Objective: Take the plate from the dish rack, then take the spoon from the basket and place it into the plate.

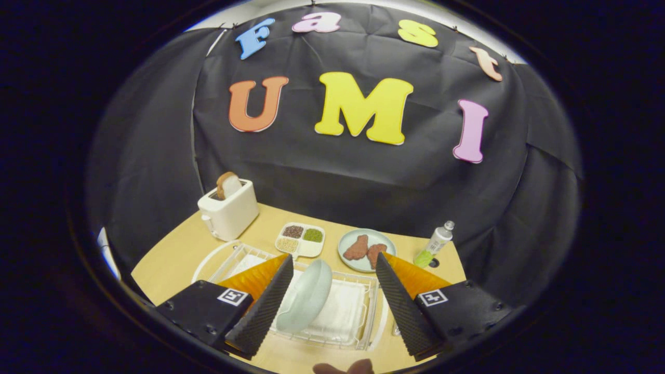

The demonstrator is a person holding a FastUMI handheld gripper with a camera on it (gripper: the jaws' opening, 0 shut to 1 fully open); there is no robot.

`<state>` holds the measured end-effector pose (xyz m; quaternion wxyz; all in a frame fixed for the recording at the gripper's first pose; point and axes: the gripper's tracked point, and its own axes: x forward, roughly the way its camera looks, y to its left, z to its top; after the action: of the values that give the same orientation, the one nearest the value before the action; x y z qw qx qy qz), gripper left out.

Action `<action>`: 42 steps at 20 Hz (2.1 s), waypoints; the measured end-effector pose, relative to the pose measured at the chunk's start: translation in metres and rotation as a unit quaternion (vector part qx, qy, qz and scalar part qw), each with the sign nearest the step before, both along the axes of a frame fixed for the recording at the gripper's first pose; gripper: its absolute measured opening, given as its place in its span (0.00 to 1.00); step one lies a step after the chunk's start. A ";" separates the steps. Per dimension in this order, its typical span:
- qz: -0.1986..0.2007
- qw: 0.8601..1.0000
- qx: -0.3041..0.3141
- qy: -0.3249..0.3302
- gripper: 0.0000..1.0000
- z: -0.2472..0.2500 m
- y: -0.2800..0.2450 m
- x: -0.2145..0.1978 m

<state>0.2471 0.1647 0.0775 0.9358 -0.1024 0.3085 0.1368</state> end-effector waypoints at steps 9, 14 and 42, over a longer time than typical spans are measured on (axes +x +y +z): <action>-0.051 0.986 0.022 0.158 1.00 -0.090 0.017 0.017; -0.085 0.972 0.034 0.218 0.90 -0.116 0.023 0.017; -0.164 0.971 -0.045 0.168 0.32 -0.065 0.004 0.011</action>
<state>0.2584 0.1685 0.0126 0.8745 -0.0680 0.4800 -0.0178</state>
